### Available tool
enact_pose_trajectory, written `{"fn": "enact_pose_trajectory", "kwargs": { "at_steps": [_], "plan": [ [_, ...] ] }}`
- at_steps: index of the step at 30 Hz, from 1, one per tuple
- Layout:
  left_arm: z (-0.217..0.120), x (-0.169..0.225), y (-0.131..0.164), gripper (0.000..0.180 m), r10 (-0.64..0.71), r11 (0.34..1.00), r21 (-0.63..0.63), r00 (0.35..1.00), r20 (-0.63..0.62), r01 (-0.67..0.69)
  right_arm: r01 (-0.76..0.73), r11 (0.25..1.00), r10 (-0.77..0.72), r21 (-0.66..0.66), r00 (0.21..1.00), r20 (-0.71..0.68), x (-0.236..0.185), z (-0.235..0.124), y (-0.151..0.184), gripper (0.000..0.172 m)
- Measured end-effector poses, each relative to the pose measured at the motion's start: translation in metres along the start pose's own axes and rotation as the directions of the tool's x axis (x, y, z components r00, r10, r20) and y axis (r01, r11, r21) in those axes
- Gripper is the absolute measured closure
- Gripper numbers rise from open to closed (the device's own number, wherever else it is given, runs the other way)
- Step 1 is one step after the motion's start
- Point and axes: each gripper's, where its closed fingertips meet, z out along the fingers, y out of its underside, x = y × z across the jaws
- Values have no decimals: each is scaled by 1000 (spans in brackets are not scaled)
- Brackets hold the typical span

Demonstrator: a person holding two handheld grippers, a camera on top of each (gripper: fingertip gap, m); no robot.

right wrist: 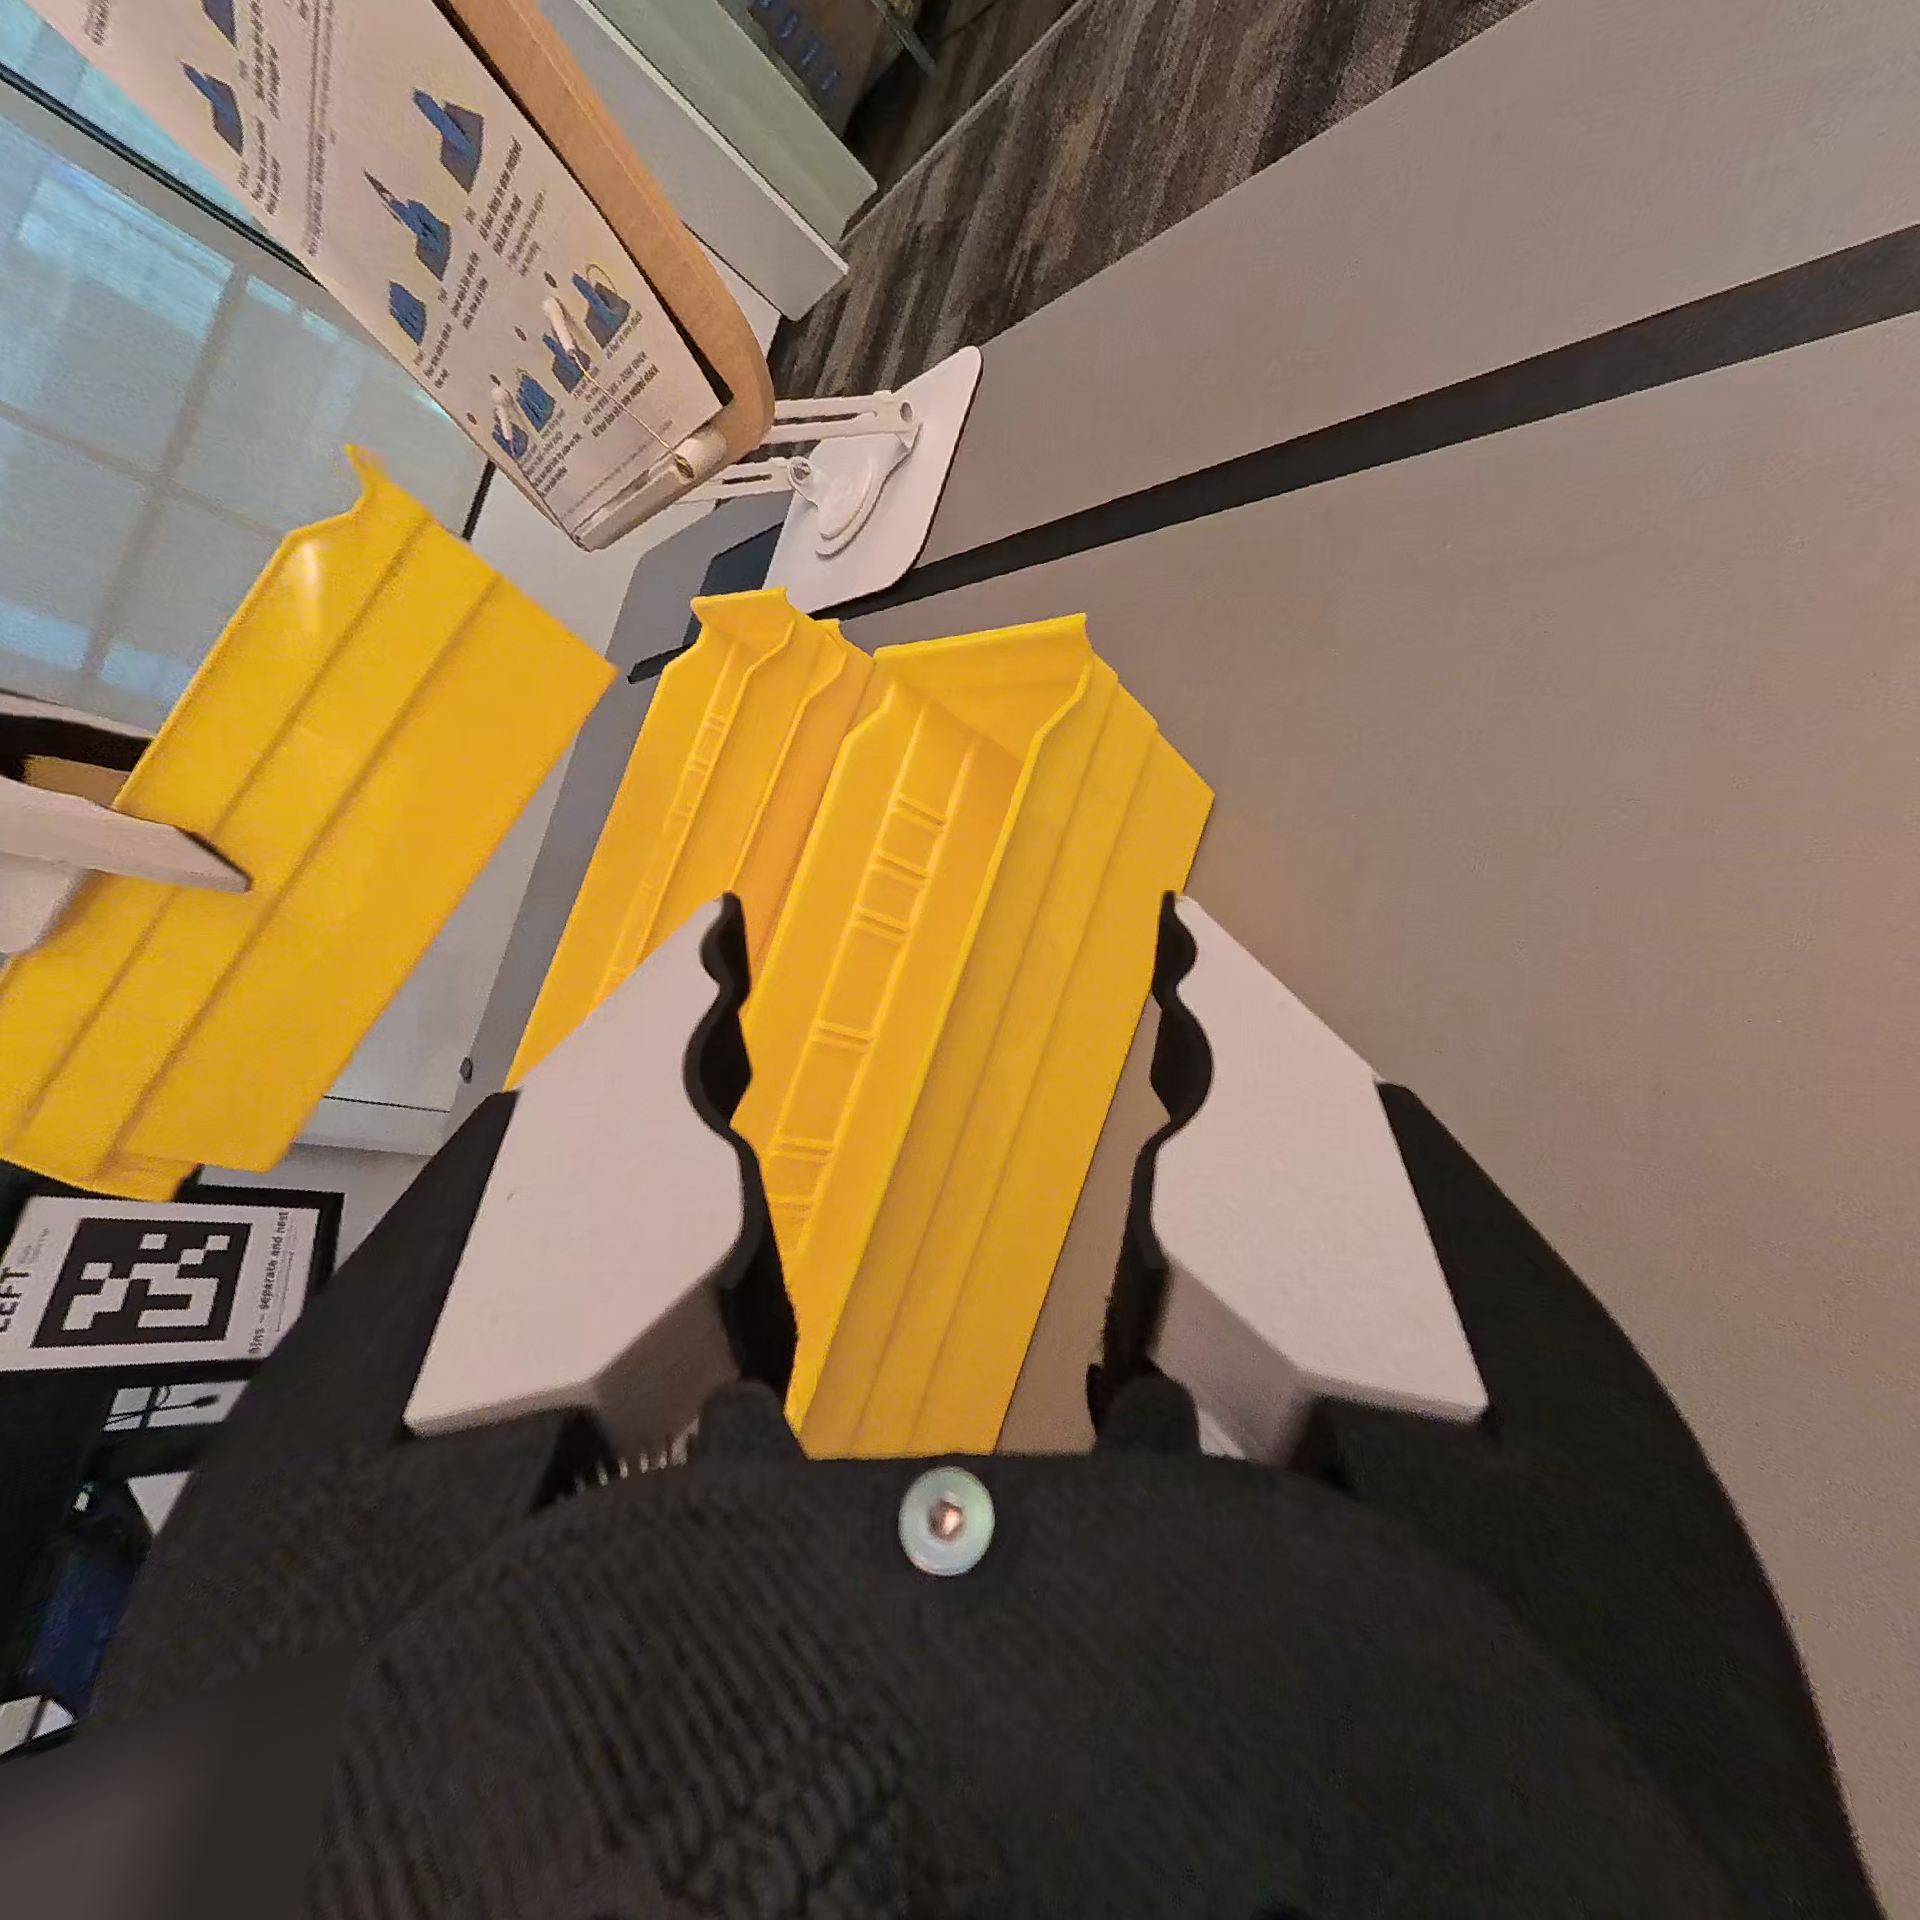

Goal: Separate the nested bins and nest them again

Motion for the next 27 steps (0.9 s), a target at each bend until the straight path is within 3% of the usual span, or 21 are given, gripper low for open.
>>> {"fn": "enact_pose_trajectory", "kwargs": {
  "at_steps": [8, 15, 27],
  "plan": [
    [32, 44, -32, 67, -14, 999, -37, 1000, 3, 14, -22, 1000, 21, 11, 1000, 23, 2, -4, -1, 93],
    [58, 54, -31, 66, -72, 993, -90, 997, 29, 75, -3, 1000, 3, -2, 999, 39, -6, -1, 0, 93],
    [94, 67, -28, 62, -54, 989, -133, 994, 93, 66, -15, 1000, 14, 17, 998, 58, -5, -8, -1, 93]
  ]
}}
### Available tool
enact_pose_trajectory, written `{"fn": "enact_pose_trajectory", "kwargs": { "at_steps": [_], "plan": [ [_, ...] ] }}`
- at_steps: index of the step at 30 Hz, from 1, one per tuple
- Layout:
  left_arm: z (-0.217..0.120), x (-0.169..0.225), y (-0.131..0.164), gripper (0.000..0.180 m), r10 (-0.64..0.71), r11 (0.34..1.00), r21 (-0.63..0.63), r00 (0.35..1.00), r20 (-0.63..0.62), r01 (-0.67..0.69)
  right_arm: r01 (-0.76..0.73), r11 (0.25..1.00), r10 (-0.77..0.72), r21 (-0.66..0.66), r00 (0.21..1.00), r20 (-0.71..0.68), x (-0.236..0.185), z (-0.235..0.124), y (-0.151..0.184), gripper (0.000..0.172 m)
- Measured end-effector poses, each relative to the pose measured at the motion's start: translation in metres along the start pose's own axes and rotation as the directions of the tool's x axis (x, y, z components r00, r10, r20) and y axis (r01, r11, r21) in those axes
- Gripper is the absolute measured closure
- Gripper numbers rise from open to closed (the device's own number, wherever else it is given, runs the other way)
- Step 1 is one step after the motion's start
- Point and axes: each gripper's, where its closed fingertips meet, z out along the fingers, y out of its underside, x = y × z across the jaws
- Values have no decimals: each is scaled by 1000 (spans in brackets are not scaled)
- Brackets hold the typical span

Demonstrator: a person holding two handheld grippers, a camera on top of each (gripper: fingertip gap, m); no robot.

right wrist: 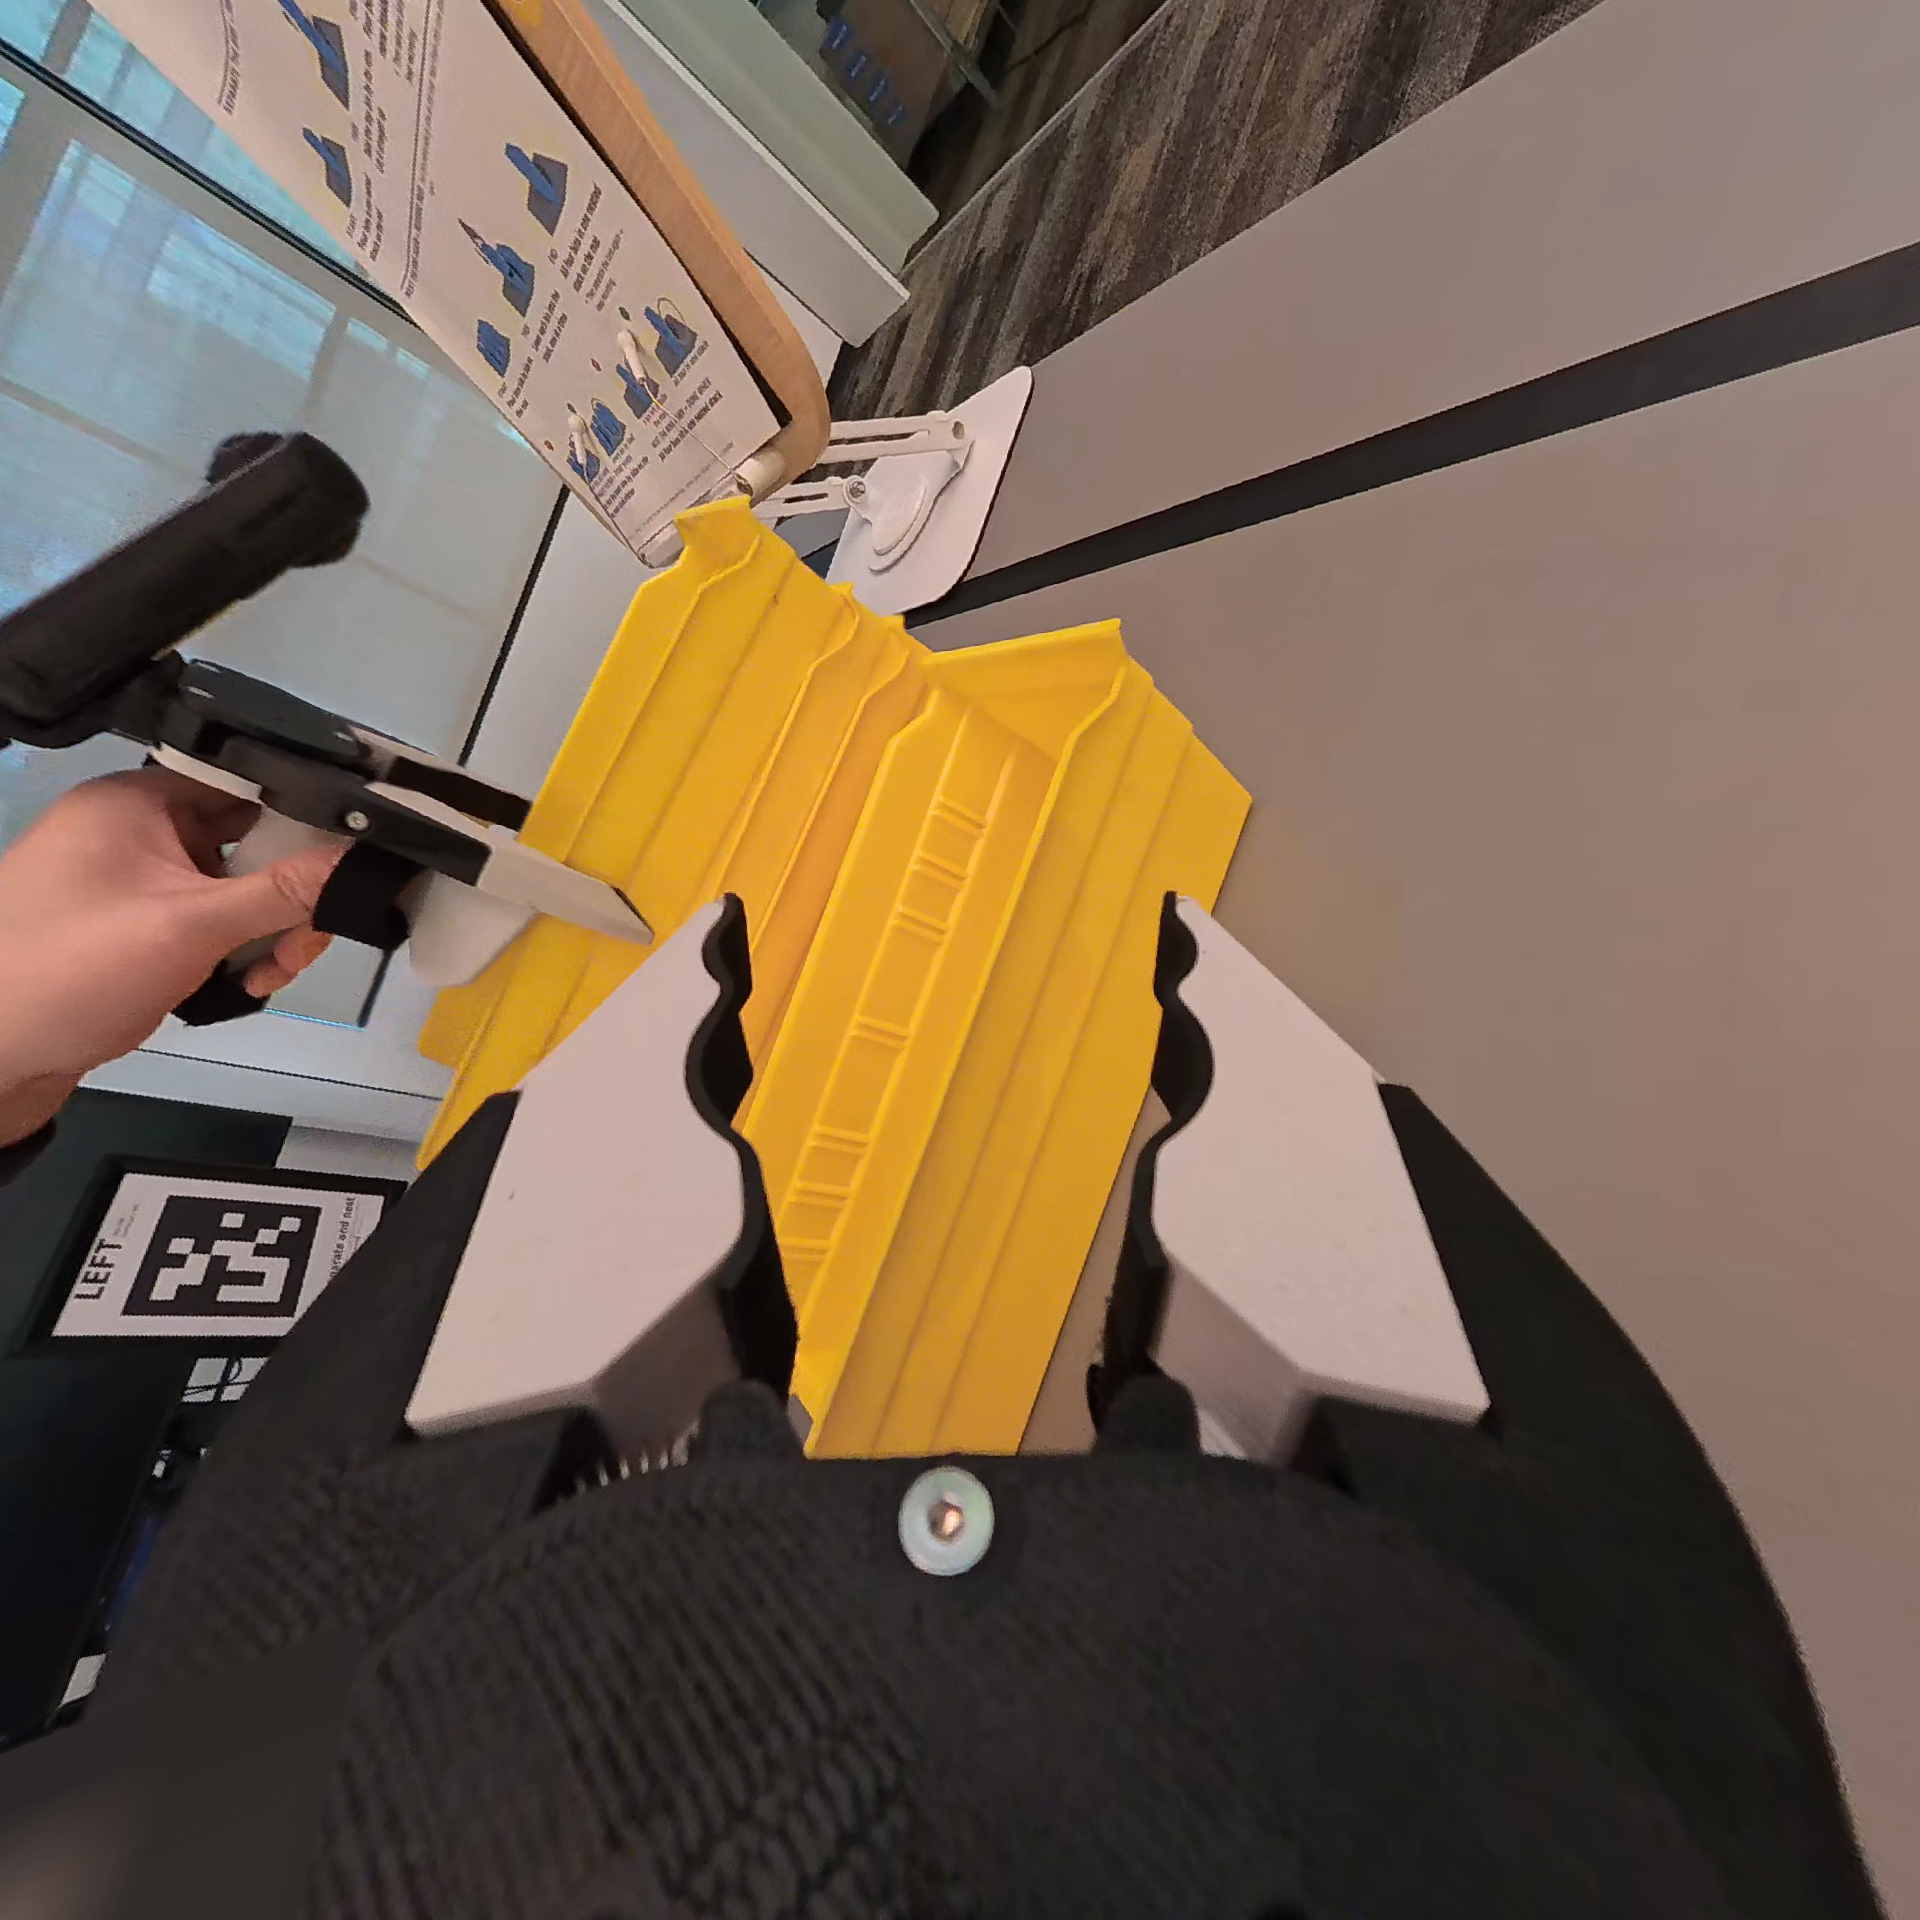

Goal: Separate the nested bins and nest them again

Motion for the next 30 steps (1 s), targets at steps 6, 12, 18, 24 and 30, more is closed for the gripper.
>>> {"fn": "enact_pose_trajectory", "kwargs": {
  "at_steps": [6, 12, 18, 24, 30],
  "plan": [
    [9, 7, 0, 55, 20, 1000, -11, 1000, -14, -21, 2, 1000, -2, -10, 1000, -8, 0, 3, 1, 94],
    [-16, 3, 0, 57, 77, 997, 10, 997, -3, -77, 6, 1000, -7, -23, 1000, -18, 1, 6, 3, 94],
    [-72, -30, -6, 72, 187, 954, 256, 978, -91, -158, 40, 999, -39, 25, 999, -20, -4, -3, -6, 94],
    [-137, -102, 34, 79, 379, 623, 762, 920, -99, -175, 234, 970, -225, 60, 966, -129, -40, -8, -17, 91],
    [-175, -177, 109, 80, 448, 40, 999, 894, -19, 1, 669, 702, -575, 245, 735, -360, -137, -12, -43, 66]
  ]
}}
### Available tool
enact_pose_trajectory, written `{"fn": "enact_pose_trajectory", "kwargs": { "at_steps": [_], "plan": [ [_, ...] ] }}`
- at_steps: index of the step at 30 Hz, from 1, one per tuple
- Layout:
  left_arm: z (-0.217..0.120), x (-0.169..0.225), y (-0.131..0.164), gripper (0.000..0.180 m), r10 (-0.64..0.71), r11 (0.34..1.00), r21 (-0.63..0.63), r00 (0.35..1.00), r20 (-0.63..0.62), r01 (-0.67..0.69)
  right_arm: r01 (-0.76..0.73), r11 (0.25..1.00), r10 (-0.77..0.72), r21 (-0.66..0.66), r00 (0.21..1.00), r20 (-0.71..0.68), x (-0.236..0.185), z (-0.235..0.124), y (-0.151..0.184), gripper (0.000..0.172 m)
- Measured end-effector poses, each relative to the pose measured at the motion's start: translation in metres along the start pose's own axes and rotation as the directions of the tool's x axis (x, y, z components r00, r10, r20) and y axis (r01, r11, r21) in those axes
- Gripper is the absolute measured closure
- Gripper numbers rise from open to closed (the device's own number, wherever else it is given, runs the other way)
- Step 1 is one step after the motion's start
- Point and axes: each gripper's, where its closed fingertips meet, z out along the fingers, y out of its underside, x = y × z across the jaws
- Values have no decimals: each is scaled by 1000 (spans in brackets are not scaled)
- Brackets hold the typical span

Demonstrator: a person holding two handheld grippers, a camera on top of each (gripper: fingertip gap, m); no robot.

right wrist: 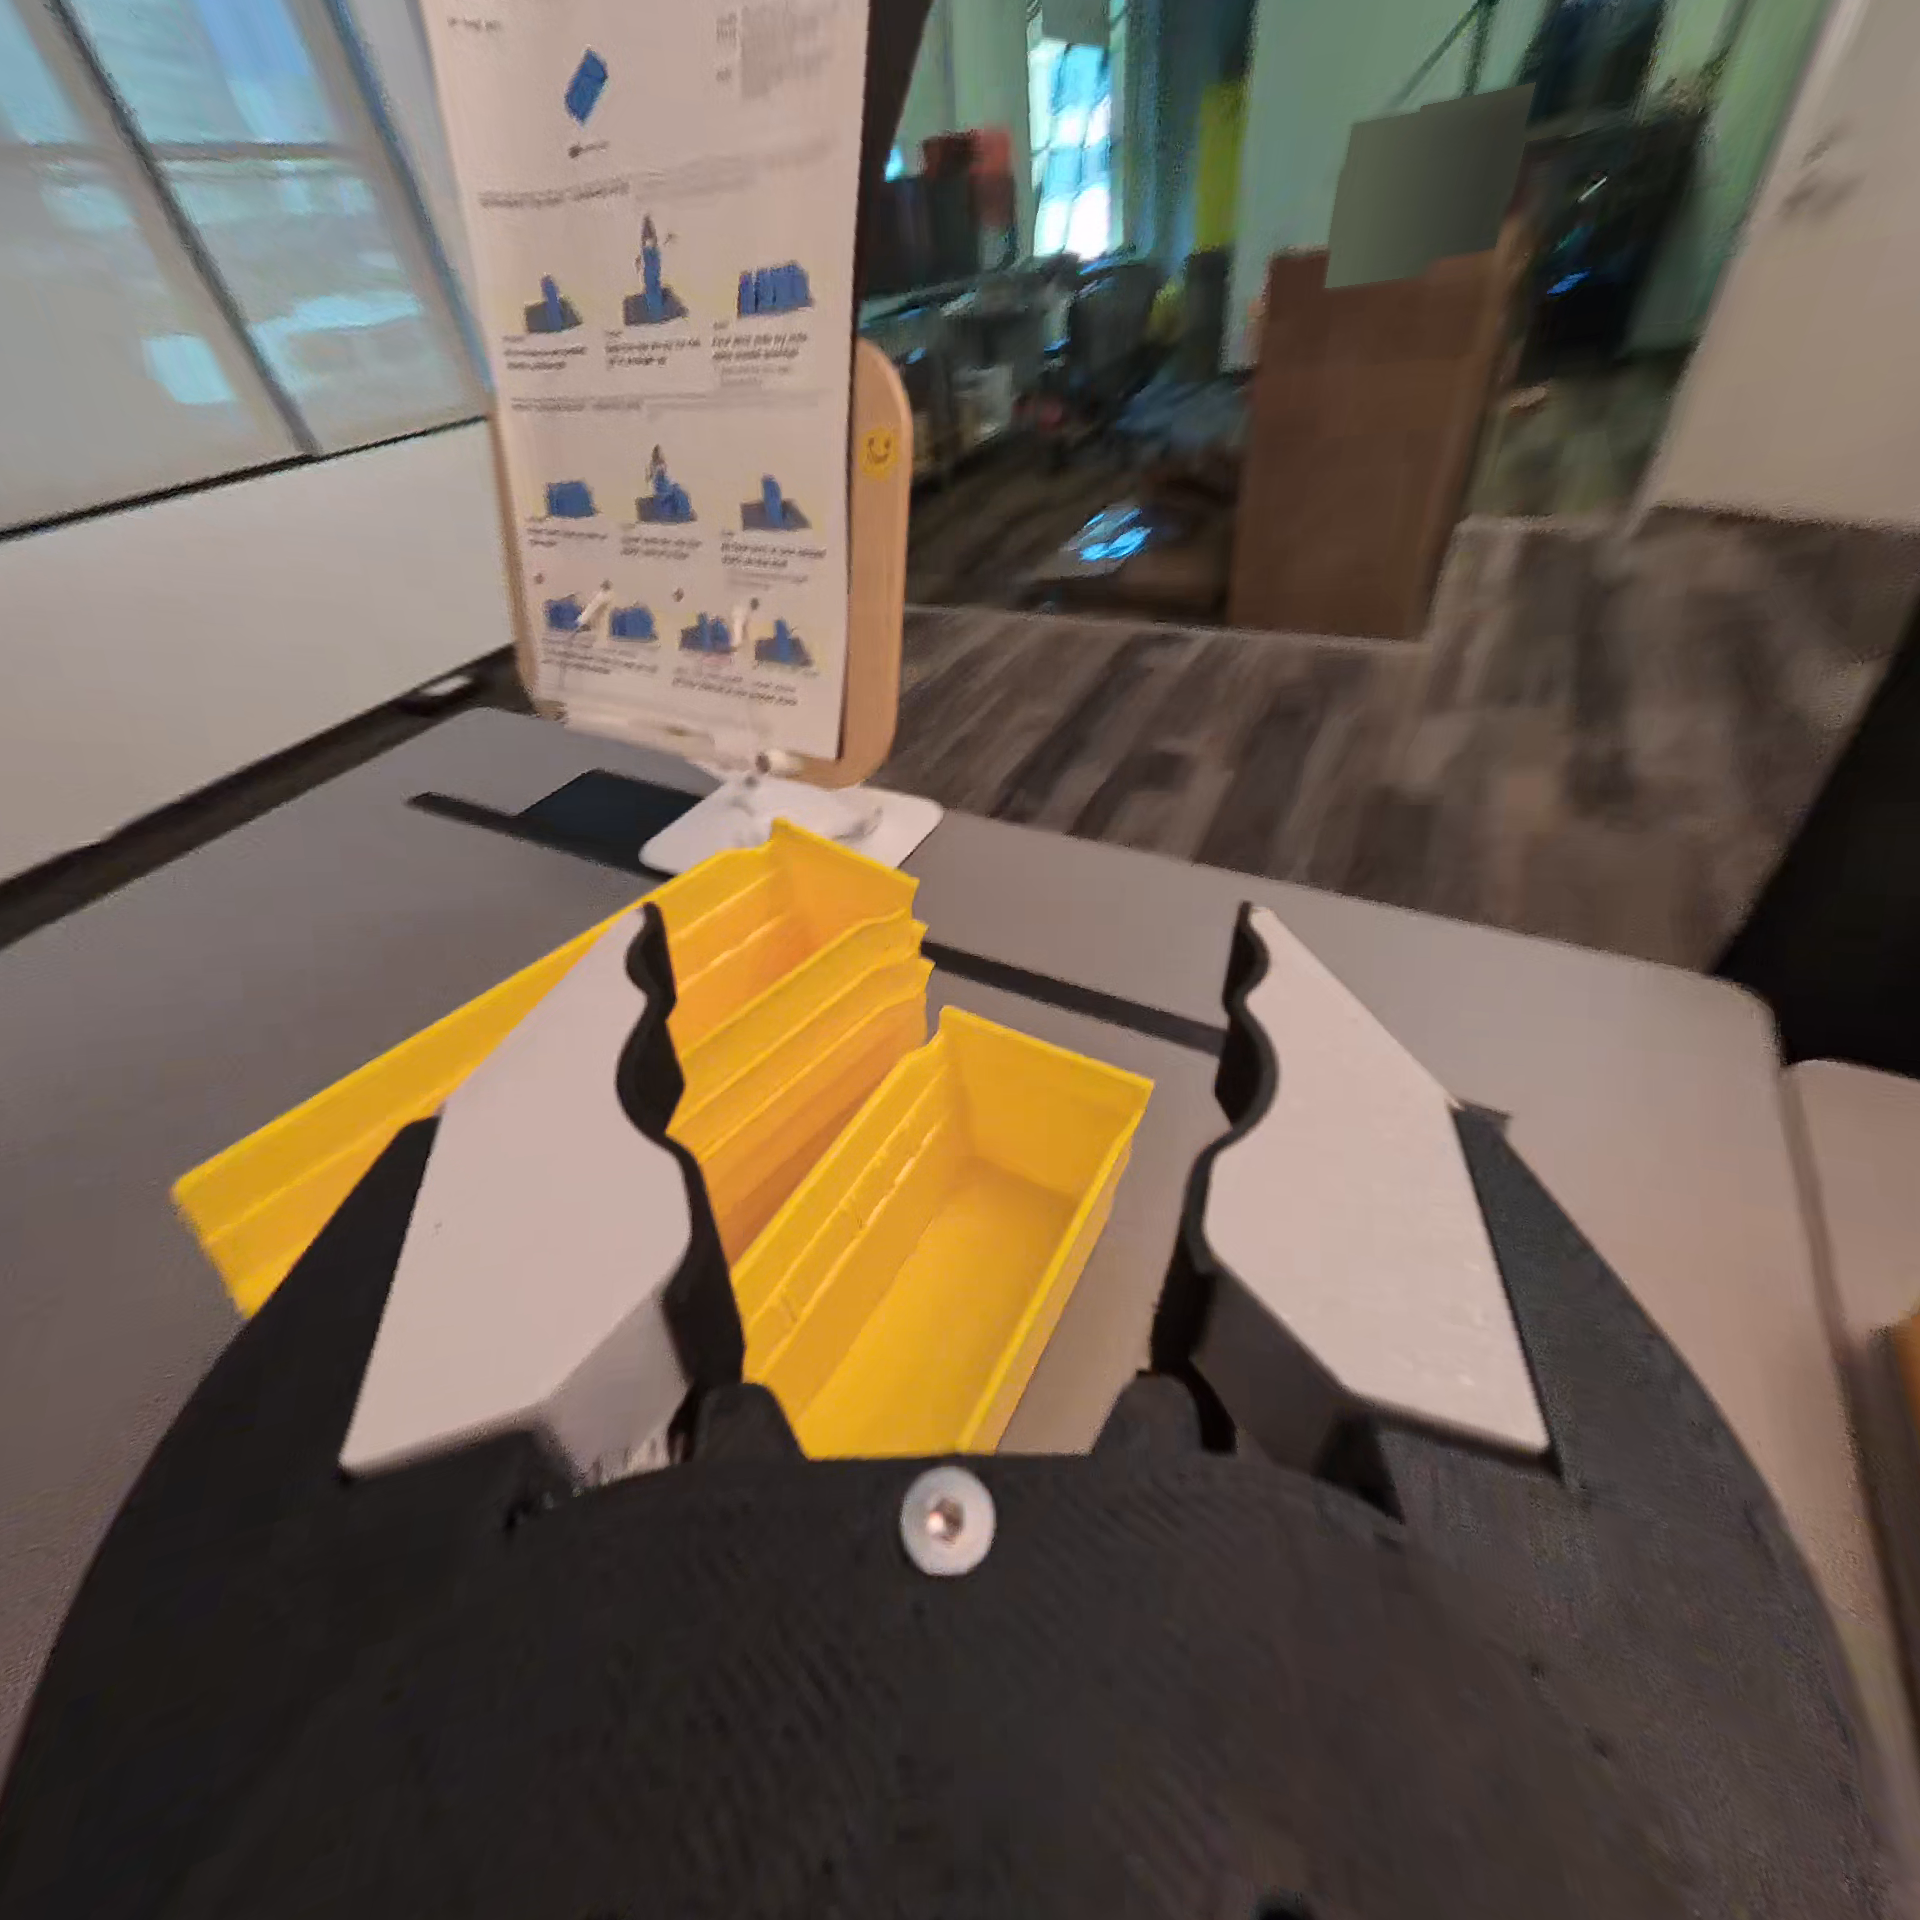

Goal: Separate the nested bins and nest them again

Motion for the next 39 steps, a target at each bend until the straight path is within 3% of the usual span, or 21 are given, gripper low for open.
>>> {"fn": "enact_pose_trajectory", "kwargs": {
  "at_steps": [2, 5, 8, 11, 14, 21, 25, 30, 39],
  "plan": [
    [-22, -7, 5, 81, -67, 989, 127, 995, -68, 76, 15, 1000, -17, -15, 996, -87, -13, -3, 6, 56],
    [-44, -12, 12, 80, -137, 948, 250, 961, -241, 198, -82, 983, 51, -162, 982, -184, -27, 2, 58, 46],
    [-43, -29, 18, 80, -128, 937, 283, 954, -270, 205, -185, 923, 95, -337, 959, -266, -27, 14, 112, 41],
    [-34, -34, 13, 81, -61, 943, 300, 961, -269, 144, -264, 812, 74, -521, 931, -357, -25, 22, 155, 22],
    [-32, -28, 6, 82, -19, 945, 304, 946, -323, 123, -320, 686, 32, -653, 911, -412, -27, 27, 186, 21],
    [-34, -26, 21, 87, 6, 975, 208, 918, -396, 83, -409, 418, -65, -811, 877, -476, -17, 32, 230, 20],
    [-38, -26, 34, 89, 1, 991, 122, 914, -406, 54, -460, 320, 29, -828, 879, -476, -27, 37, 245, 22],
    [-50, -24, 34, 93, -14, 992, 106, 886, -464, 72, -474, 249, 46, -844, 877, -479, -33, 20, 244, 48],
    [-86, -52, 20, 97, -50, 976, 167, 887, -460, 141, -595, 212, 202, -775, 803, -561, -40, -28, 235, 59]
  ]
}}
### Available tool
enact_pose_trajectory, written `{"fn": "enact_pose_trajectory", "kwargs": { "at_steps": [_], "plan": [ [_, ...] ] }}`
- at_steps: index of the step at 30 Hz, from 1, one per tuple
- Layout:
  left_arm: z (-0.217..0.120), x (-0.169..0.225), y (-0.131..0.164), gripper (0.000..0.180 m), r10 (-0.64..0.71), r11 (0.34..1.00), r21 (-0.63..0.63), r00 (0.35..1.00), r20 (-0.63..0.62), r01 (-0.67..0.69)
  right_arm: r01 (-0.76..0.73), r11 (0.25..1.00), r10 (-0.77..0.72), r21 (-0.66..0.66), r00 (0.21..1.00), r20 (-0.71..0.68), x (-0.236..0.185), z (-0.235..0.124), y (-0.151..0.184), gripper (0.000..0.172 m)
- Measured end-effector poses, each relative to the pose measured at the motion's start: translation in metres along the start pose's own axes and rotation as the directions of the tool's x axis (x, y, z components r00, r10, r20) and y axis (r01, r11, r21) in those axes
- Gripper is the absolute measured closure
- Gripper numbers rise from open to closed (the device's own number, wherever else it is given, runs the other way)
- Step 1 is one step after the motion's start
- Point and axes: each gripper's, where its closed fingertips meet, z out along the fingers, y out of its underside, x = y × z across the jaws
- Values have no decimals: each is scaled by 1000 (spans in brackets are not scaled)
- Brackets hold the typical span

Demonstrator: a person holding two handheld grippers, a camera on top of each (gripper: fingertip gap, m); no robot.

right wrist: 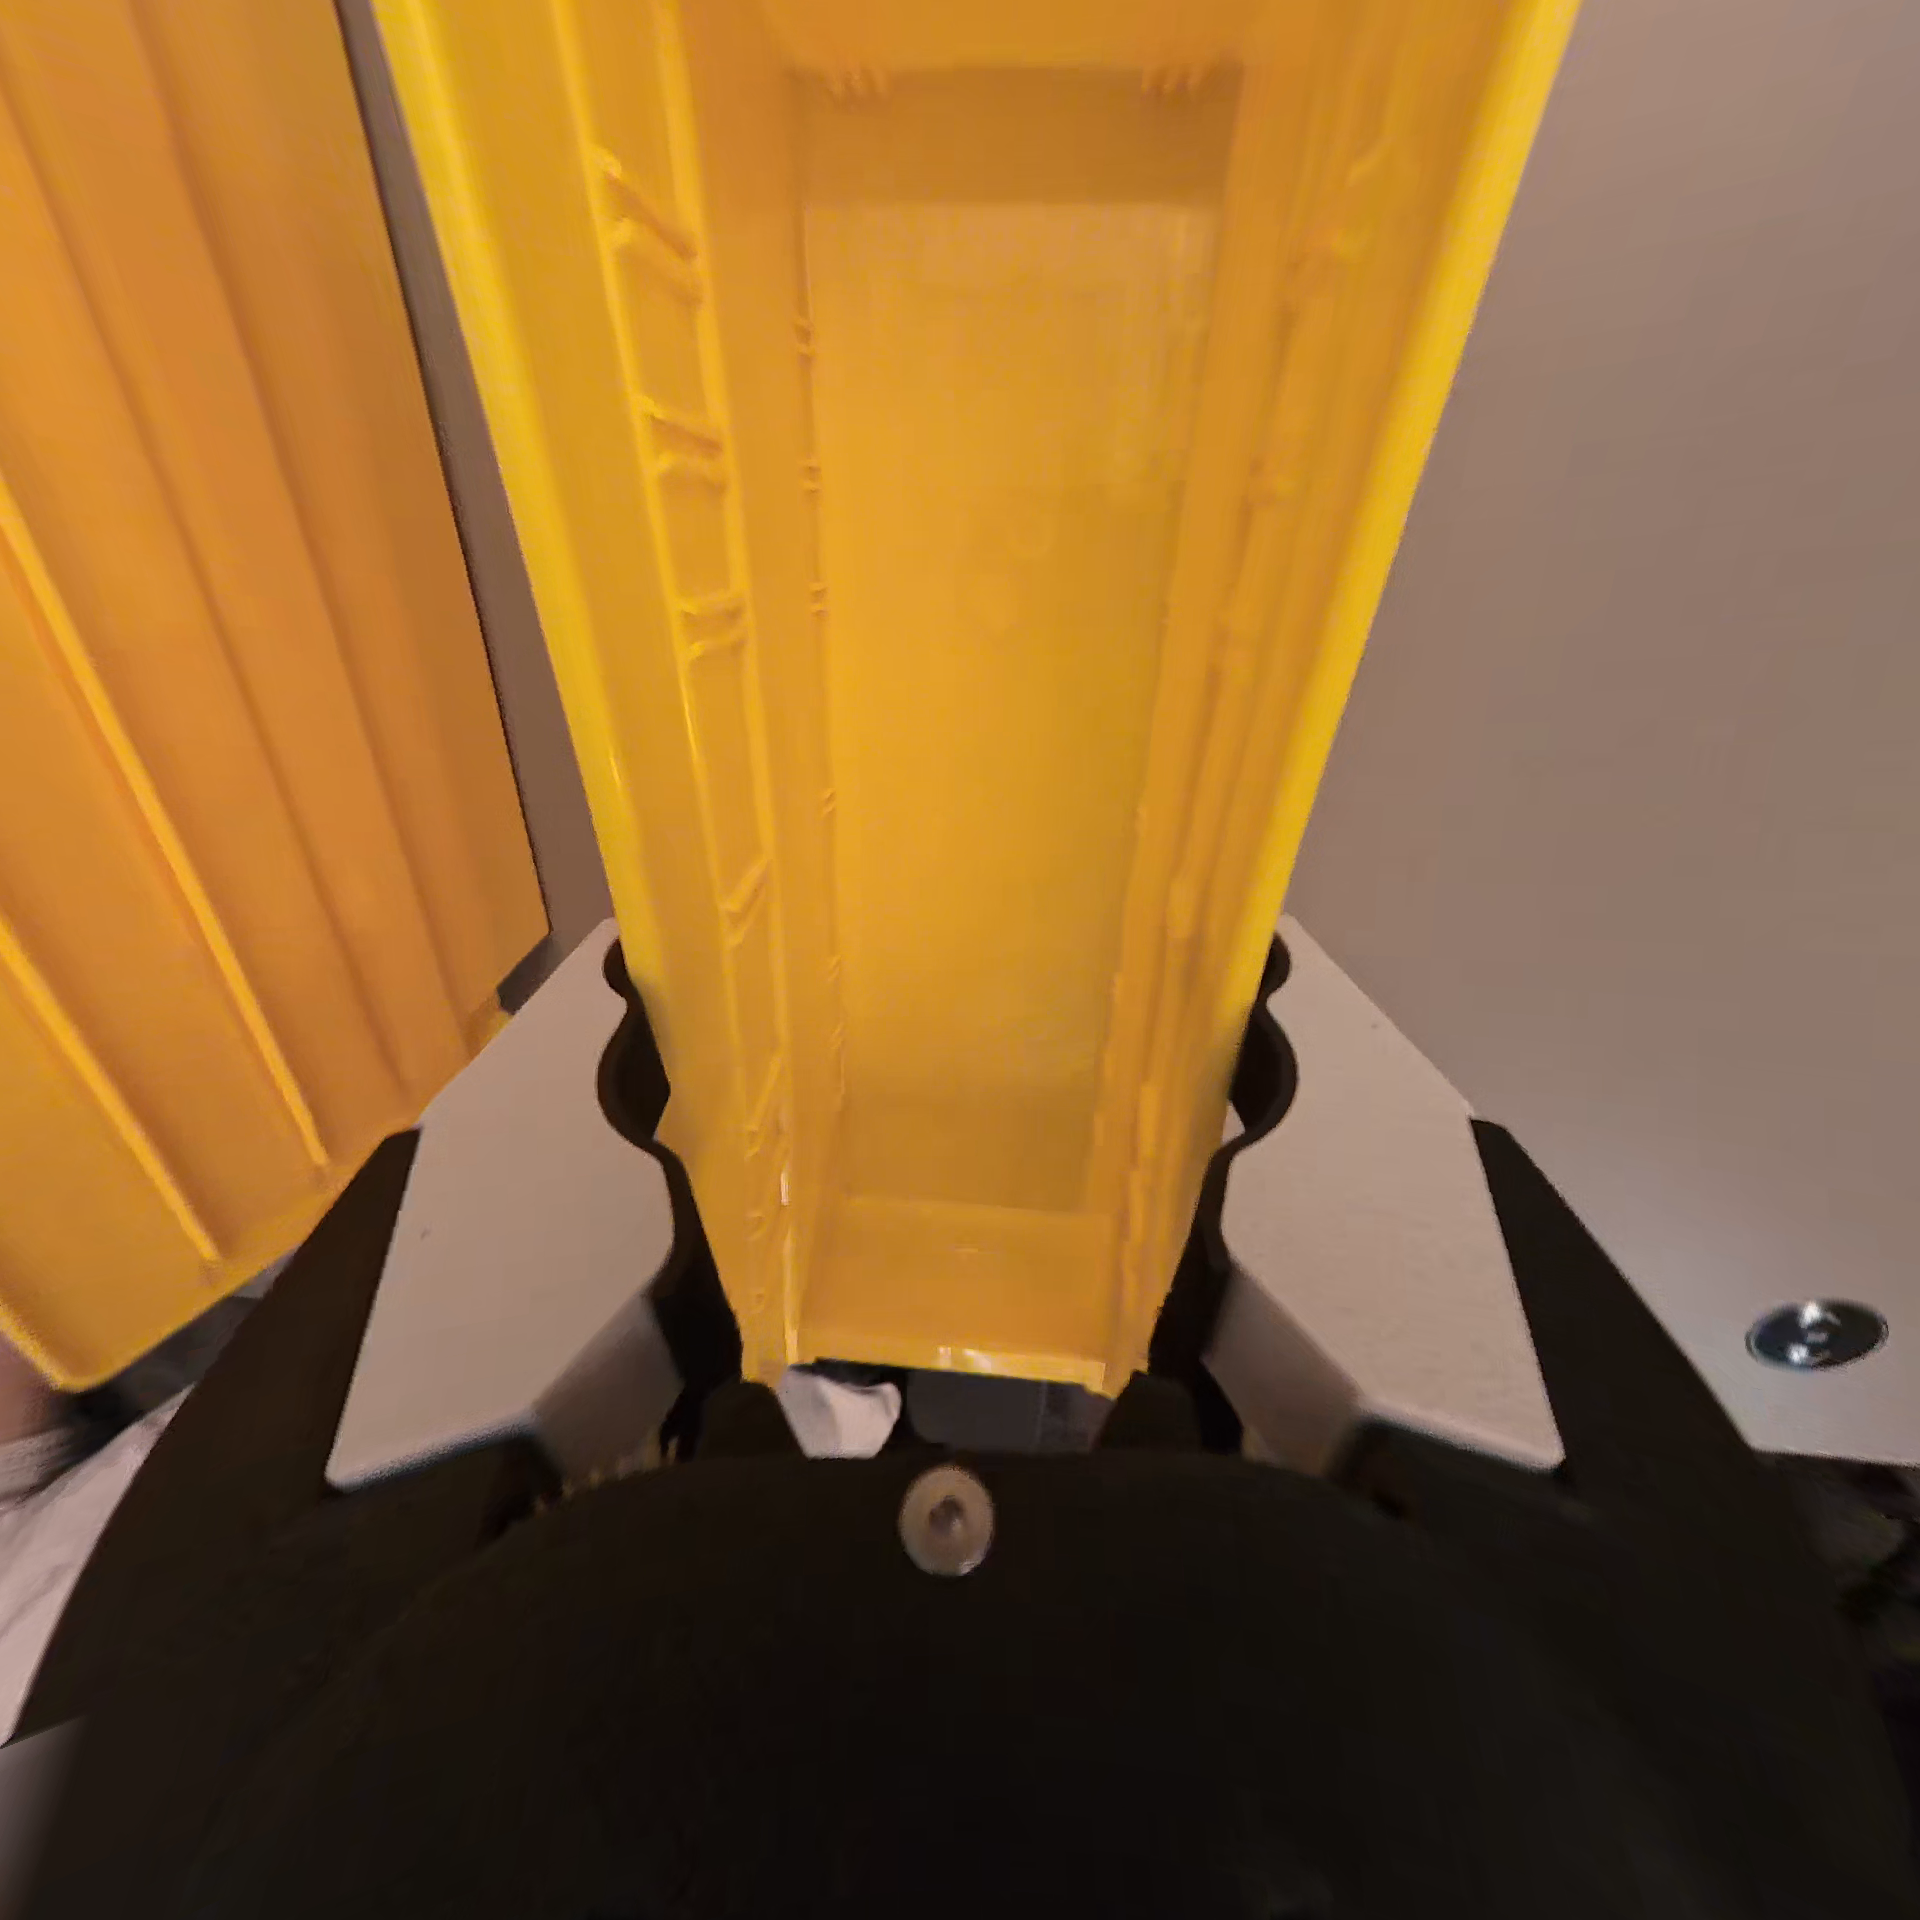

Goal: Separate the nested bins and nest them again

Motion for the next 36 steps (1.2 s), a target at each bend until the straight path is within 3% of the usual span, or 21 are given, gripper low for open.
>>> {"fn": "enact_pose_trajectory", "kwargs": {
  "at_steps": [8, 16, 21, 26, 36],
  "plan": [
    [-29, -20, -15, 106, -97, 991, 91, 995, 37, 93, 3, 999, 2, 51, 995, -98, -18, -80, 10, 60],
    [-44, -48, -13, 102, -198, 975, 127, 974, 113, 184, 40, 984, -23, 171, 995, -102, -119, -165, -23, 59],
    [-44, -40, -11, 102, -208, 974, 108, 974, 85, 198, 4, 982, -12, 191, 999, 40, -179, -154, -41, 59],
    [-41, -30, -11, 102, -211, 974, 95, 977, 45, 206, -44, 982, 22, 186, 993, 116, -202, -123, -56, 60],
    [-34, -15, -19, 102, -179, 976, 122, 984, -15, 179, -39, 983, 34, 181, 999, 27, -196, -81, -76, 58]
  ]
}}
